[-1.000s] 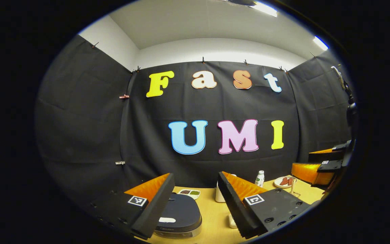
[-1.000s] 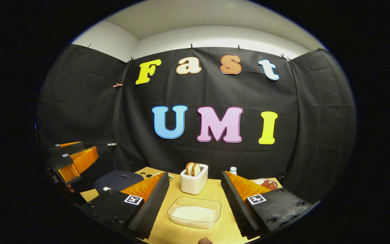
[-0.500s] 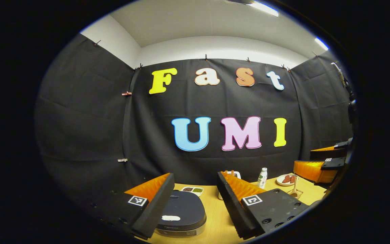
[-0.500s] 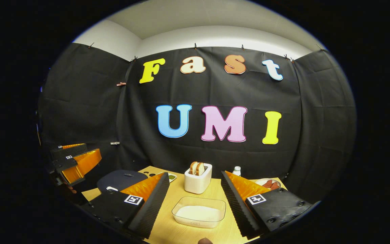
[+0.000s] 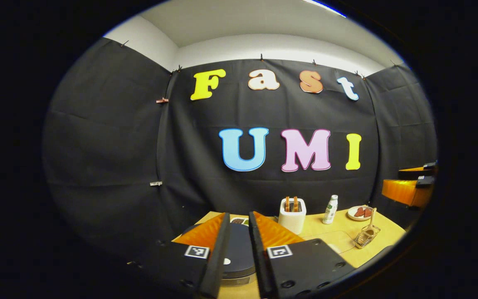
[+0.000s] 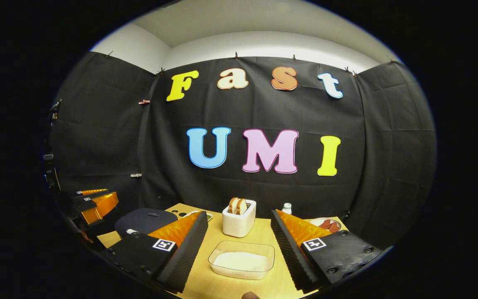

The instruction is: Close the left gripper, press the button to open the rice cooker; take a wooden spoon from the chopstick holder with the right hand, scoop a spoonful of rice and pour it into the rice cooker, then put the wooden spoon back into the chopstick holder.

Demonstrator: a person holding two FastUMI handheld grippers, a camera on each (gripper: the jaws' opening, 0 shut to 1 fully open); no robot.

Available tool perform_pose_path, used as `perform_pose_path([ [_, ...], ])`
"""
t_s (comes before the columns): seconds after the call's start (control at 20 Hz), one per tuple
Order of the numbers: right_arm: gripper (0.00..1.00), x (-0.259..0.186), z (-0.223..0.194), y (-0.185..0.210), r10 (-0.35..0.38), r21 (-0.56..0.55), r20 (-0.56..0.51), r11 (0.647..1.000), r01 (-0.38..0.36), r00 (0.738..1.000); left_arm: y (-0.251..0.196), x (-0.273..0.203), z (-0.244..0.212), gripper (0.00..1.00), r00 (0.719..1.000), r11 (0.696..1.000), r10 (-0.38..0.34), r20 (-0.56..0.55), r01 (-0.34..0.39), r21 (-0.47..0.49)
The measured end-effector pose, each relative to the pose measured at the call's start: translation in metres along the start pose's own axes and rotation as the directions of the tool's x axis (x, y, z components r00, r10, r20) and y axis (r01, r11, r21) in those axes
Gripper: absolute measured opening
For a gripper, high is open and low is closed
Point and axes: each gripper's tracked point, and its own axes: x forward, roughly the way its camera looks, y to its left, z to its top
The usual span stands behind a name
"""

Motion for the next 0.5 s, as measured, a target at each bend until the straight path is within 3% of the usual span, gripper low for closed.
perform_pose_path([
  [0.05,0.95,0.002,-0.001,0.000,-0.002,-0.001,-0.002,1.000,0.002,1.000,0.005,0.006,-0.007,0.18,1.000,1.000,0.005,-0.020,-0.005,-0.001],
  [0.15,0.95,0.004,-0.002,0.001,-0.005,-0.005,-0.004,1.000,0.005,1.000,0.014,0.015,-0.025,0.07,0.997,1.000,0.026,-0.071,-0.026,-0.012],
  [0.5,0.95,0.015,-0.008,0.003,-0.020,-0.021,-0.017,1.000,0.020,1.000,0.028,0.042,-0.105,0.06,0.958,0.996,0.016,-0.287,-0.039,-0.075],
])
